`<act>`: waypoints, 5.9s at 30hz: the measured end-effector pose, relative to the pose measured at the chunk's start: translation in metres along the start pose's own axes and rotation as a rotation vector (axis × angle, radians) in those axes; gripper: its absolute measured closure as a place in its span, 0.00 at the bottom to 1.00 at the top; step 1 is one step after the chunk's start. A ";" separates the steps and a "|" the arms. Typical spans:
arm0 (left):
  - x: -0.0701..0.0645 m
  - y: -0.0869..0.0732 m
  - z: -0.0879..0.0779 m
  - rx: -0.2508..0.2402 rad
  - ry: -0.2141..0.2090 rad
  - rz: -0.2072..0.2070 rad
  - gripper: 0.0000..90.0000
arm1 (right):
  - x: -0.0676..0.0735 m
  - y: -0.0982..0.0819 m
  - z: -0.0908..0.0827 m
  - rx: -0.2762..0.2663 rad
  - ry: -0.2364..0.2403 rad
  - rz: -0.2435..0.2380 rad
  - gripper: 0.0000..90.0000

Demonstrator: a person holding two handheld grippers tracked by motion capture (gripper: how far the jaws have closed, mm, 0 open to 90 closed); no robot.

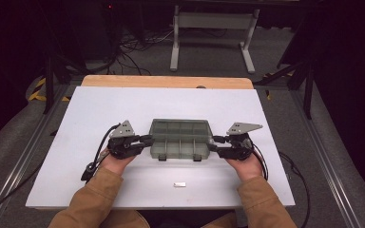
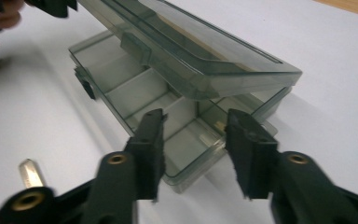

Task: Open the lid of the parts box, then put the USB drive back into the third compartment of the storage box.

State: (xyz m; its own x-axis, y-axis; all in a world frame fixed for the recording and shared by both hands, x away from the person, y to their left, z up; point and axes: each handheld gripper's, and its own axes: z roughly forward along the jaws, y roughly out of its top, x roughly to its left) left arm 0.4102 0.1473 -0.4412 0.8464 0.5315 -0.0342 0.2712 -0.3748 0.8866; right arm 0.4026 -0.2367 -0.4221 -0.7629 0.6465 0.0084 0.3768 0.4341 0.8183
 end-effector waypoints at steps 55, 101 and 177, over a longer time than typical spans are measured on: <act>0.002 -0.042 -0.090 -0.134 0.091 -0.024 0.28 | -0.053 0.092 0.037 -0.016 -0.131 -0.111 0.61; 0.008 -0.049 -0.090 -0.145 0.108 -0.045 0.16 | -0.090 0.073 0.102 0.018 -0.160 0.131 0.40; 0.004 -0.065 -0.115 -0.206 0.143 -0.037 0.11 | 0.029 0.084 0.008 -0.147 0.106 -0.110 0.27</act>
State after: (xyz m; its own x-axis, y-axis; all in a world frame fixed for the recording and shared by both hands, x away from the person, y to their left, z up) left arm 0.3430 0.2617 -0.4460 0.7602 0.6495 -0.0161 0.1894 -0.1978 0.9618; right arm 0.4158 -0.1766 -0.3580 -0.8490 0.5274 -0.0317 0.2133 0.3970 0.8927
